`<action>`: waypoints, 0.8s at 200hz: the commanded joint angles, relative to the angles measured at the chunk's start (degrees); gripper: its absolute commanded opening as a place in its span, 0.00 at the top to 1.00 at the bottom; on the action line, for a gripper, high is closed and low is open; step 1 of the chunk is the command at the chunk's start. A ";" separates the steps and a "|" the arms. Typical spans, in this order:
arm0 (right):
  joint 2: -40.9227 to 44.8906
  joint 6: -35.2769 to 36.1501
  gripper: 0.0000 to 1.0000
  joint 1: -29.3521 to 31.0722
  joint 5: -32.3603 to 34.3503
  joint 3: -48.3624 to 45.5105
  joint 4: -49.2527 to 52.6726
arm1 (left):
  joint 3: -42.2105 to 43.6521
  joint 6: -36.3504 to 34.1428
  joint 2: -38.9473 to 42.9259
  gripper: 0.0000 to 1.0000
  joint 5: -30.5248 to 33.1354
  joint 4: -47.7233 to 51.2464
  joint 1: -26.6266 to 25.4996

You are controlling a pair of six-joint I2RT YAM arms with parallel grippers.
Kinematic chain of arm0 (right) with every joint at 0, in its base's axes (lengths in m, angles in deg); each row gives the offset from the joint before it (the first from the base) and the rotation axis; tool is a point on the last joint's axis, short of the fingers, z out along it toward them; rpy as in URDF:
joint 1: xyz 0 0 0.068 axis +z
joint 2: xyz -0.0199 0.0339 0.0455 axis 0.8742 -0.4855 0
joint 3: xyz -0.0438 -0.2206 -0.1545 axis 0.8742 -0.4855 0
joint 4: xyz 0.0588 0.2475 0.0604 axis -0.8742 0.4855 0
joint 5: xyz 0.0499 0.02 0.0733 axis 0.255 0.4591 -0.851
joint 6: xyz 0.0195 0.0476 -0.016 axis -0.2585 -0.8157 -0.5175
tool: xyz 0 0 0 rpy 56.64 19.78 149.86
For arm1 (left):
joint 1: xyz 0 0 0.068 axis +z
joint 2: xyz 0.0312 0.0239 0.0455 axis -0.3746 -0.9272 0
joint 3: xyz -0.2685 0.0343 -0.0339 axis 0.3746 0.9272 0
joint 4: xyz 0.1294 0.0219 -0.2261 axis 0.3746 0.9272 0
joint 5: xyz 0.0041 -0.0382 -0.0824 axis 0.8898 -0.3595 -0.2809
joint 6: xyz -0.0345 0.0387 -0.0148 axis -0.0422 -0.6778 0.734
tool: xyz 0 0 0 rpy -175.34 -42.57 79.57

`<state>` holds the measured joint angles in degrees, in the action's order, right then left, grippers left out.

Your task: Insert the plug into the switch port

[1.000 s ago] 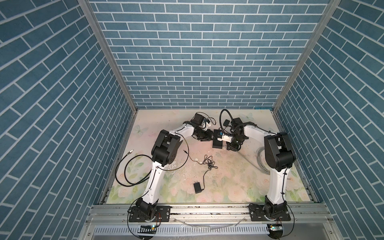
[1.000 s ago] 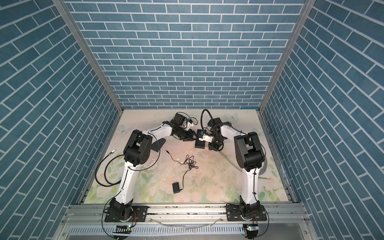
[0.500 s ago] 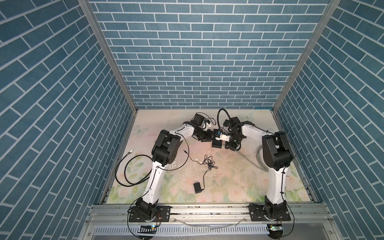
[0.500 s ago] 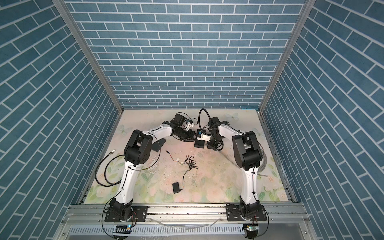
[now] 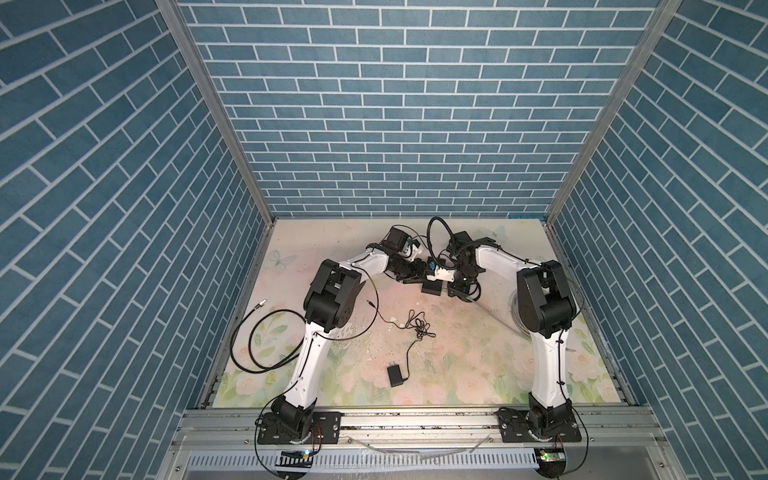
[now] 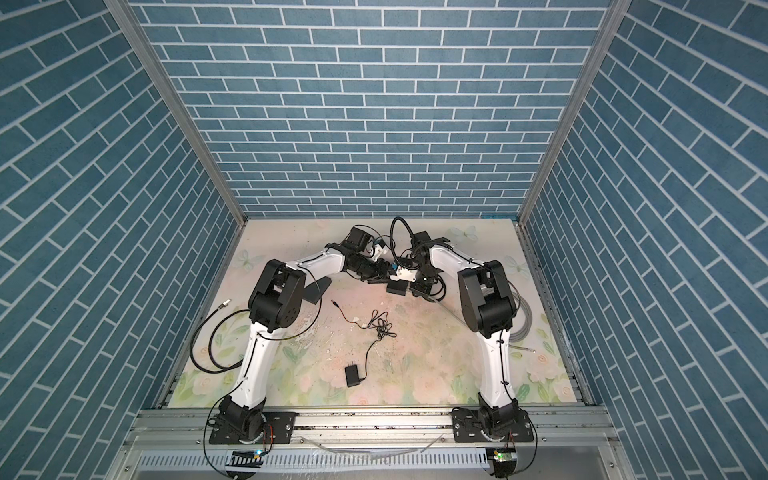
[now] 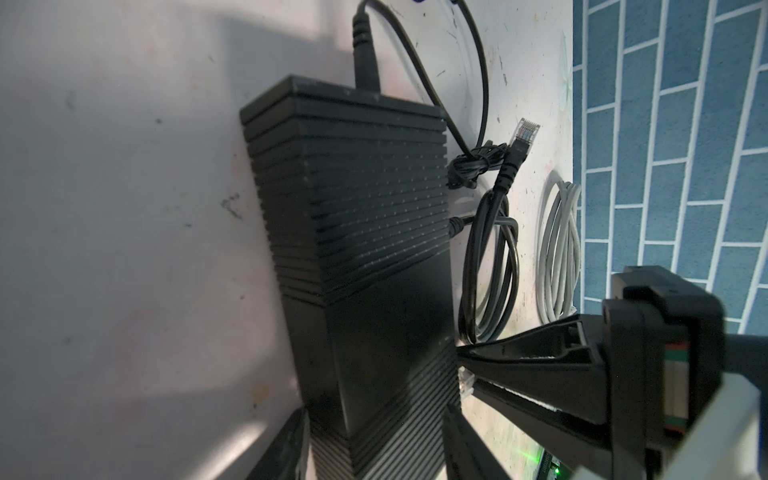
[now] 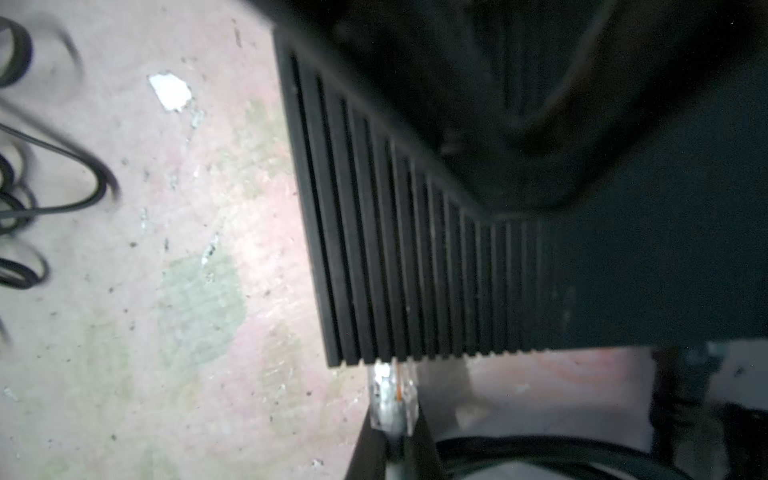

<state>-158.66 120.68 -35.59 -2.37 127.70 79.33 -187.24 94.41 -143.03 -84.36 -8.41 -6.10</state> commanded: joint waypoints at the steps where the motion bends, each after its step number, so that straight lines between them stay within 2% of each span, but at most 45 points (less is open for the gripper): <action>1: -4.94 1.50 0.96 1.25 2.03 -0.67 2.74 | 0.73 0.03 -1.83 0.48 -1.07 0.38 -0.38; 17: -5.90 0.96 0.96 1.67 3.06 0.70 3.77 | 0.75 0.13 -1.78 0.48 -1.23 0.46 -0.38; 42: -5.31 -1.23 0.93 1.88 3.38 0.37 0.11 | 1.23 1.02 -1.66 0.49 -2.52 -0.32 -0.38; 60: -4.63 -3.07 0.90 1.88 0.74 -0.82 -3.36 | 2.31 2.32 -1.39 0.49 -3.69 -2.06 -0.52; 75: -4.22 -3.58 0.87 2.06 2.04 -1.97 -5.37 | 3.34 3.13 -0.88 0.49 -3.91 -3.14 -0.50; 108: -2.31 -3.40 0.84 1.93 0.21 -3.43 -6.31 | 4.74 5.01 -0.41 0.50 -4.48 -5.39 -0.42; 160: 1.95 -4.29 0.90 0.92 -2.29 -5.91 -9.99 | 7.44 7.26 1.29 0.51 -5.21 -8.38 0.94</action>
<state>-156.14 116.97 -35.06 -1.80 123.61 74.21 -182.37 99.83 -142.50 -88.14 -17.07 -5.11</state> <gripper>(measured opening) 0.106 0.494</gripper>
